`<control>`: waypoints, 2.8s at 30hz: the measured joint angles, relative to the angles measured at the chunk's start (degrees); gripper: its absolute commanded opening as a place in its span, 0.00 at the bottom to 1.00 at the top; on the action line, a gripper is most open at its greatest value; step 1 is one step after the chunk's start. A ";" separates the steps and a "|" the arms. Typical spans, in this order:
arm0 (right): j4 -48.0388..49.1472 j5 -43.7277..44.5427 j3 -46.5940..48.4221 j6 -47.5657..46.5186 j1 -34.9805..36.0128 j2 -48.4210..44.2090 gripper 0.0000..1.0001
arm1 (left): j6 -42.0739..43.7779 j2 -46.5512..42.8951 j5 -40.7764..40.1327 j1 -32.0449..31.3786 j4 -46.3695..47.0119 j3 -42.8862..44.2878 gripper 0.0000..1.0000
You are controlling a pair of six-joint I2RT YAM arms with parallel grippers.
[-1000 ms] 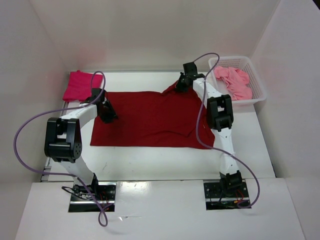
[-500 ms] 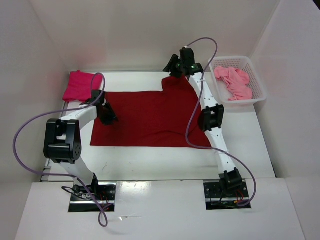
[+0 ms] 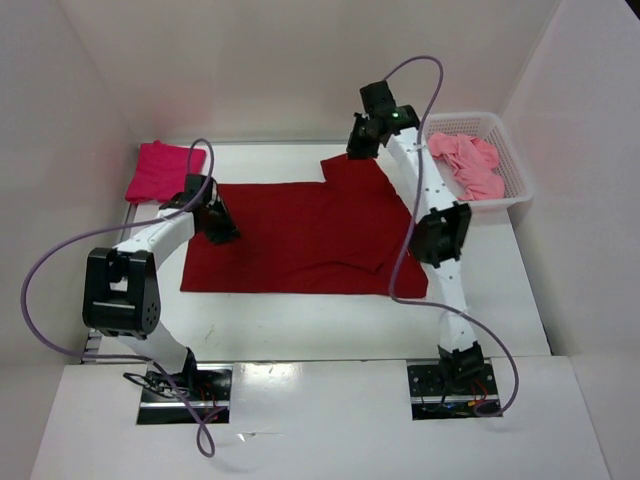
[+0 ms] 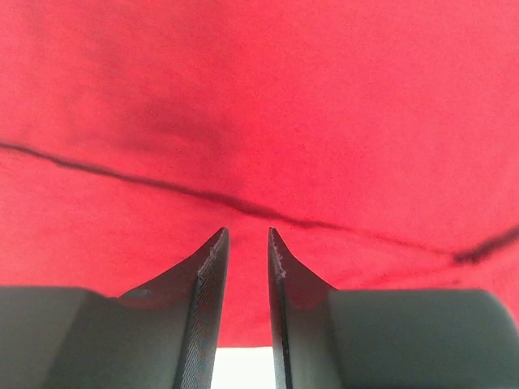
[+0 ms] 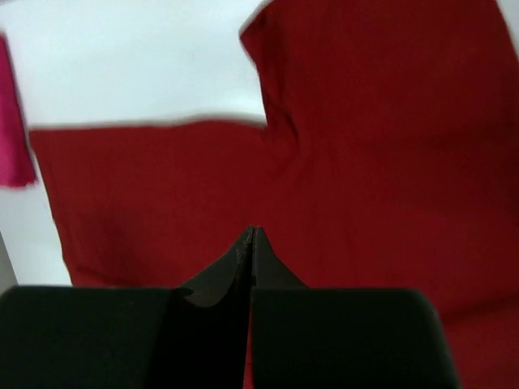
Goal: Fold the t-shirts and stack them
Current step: Grap the side of the flattened tshirt furthest away from the robot with both arms
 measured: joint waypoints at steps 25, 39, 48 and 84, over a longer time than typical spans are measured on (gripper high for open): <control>40.74 -6.80 -116.39 13.99 -2.05 -64.96 0.46 | 2.23 -9.66 2.80 -14.97 -6.32 -9.94 0.34; 48.96 -7.30 -115.82 14.38 -1.38 -54.95 0.37 | 0.96 -10.93 2.51 -14.97 -5.18 -12.55 0.35; 50.05 -7.28 -113.04 14.16 -1.33 -52.39 0.14 | 0.94 -11.17 2.40 -14.97 -5.18 -12.57 0.35; 45.38 -3.93 -68.87 5.92 2.03 -29.40 0.00 | -1.75 3.78 -4.28 0.07 -1.22 12.39 0.00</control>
